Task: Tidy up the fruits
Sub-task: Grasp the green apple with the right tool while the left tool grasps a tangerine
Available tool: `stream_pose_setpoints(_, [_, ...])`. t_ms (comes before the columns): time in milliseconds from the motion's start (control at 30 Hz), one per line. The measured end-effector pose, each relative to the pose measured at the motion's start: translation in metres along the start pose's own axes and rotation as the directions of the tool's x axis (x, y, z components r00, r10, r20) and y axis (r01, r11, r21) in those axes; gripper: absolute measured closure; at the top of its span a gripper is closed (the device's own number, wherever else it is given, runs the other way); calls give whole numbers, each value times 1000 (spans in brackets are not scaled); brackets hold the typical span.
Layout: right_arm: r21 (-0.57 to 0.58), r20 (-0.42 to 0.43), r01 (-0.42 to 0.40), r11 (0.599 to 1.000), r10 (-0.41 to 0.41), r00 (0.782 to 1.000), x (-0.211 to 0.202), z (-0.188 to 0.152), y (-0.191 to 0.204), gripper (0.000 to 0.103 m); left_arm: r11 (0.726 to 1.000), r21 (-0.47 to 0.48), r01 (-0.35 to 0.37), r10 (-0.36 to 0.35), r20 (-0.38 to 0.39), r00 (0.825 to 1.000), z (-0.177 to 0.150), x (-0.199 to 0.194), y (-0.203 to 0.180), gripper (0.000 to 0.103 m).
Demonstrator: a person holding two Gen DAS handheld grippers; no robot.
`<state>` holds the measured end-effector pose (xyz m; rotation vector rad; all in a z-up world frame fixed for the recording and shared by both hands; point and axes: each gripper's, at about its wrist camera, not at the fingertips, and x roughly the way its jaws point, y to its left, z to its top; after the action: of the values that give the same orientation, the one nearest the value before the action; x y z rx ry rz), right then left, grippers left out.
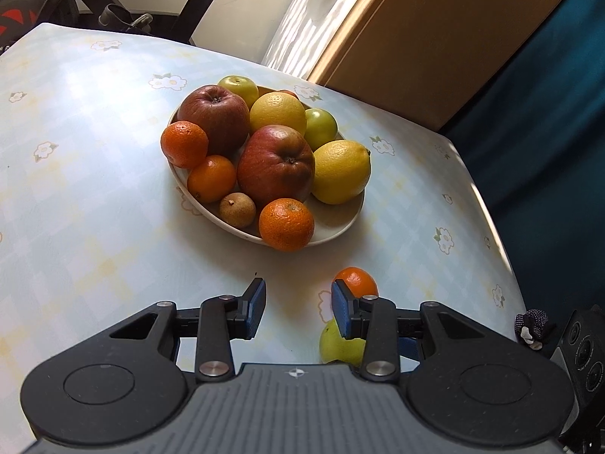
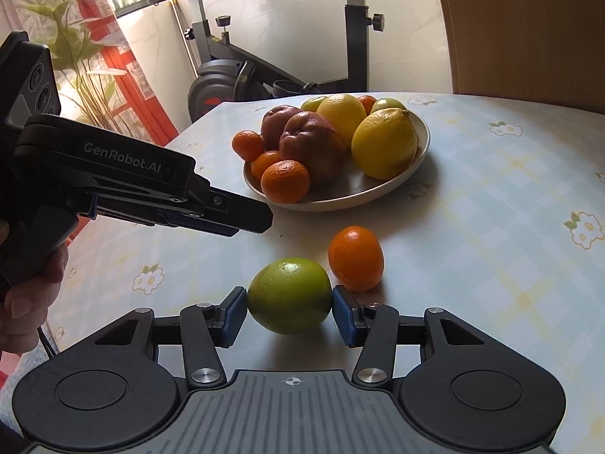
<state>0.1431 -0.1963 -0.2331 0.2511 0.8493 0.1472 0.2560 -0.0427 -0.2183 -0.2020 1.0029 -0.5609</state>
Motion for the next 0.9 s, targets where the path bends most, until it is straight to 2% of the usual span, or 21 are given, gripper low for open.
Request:
stream_pose_setpoints(133, [42,51,17,999,-19,999,-25,3,-16,57,999,36,5,-5,7,1000,2,1,-9,63])
stream_pose_setpoints(233, [80,84,66,995,-73,994,-44,6,-34,57,995,100,-15,15,7,1000,3,7,-24,61])
stream_pose_setpoints(300, [113,105,94,989,-106,989,-54,8,-49,57,989,141,-32,30,12,999,2,13,-35,49])
stream_pose_setpoints(400, [142,124,132,981,-150,981,-65,8,-67,57,983,179,-35,34,12,999,1,21,-48,47])
stream_pose_setpoints(633, [177,152,157,972,-184,971,-76,5,-86,57,987,145,-67,69,-10,998,3,40,-61,46])
stream_pose_setpoints(733, [181,156,158,971,-187,970,-78,2,-89,57,979,174,-111,114,-4,994,0,49,-69,46])
stream_pose_setpoints(900, [191,162,155,969,-187,969,-80,-1,-92,57,970,210,-120,128,-24,991,-9,59,-75,46])
